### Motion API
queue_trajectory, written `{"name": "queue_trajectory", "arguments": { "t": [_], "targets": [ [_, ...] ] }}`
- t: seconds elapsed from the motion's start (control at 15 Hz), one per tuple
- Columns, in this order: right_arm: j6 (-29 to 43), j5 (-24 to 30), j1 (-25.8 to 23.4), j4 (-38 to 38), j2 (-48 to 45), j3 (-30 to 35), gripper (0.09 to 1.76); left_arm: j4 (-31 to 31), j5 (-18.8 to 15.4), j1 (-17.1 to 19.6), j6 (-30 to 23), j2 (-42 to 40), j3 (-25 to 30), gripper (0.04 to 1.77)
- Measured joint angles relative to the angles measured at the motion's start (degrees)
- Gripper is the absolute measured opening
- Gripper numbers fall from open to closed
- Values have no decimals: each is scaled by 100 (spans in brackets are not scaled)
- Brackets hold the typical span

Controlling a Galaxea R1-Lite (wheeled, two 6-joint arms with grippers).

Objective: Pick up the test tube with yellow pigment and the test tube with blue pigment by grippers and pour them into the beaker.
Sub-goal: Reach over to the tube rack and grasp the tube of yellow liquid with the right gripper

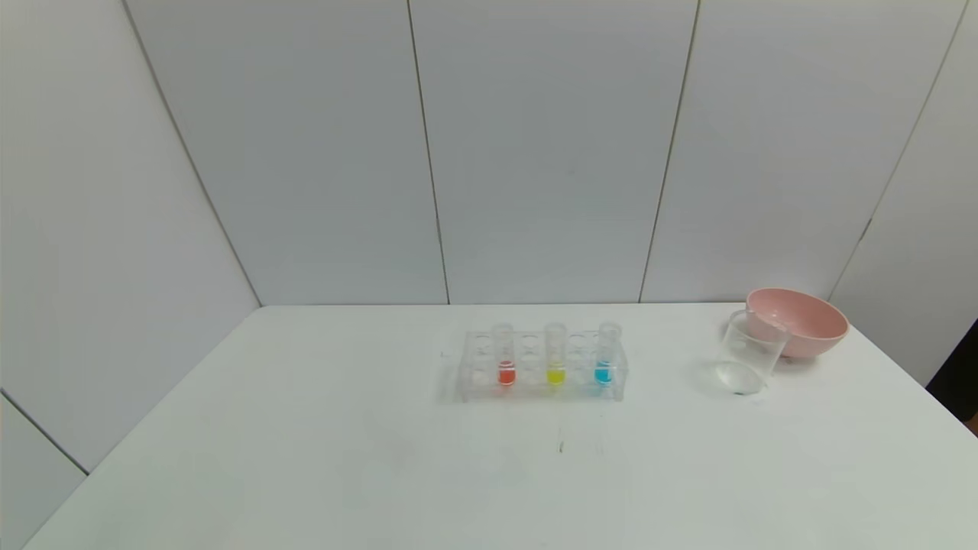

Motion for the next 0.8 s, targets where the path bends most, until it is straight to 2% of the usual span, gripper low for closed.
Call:
{"name": "queue_trajectory", "arguments": {
  "t": [0.4,0.6,0.8],
  "targets": [
    [11,13,-7,-56,258,-391,171,2,0,-5,2,0,0,176],
    [13,191,0,-169,768,-621,171,0,0,-5,0,0,0,176],
    [22,304,26,-755,1598,-796,171,0,0,0,0,0,0,176]
  ]
}}
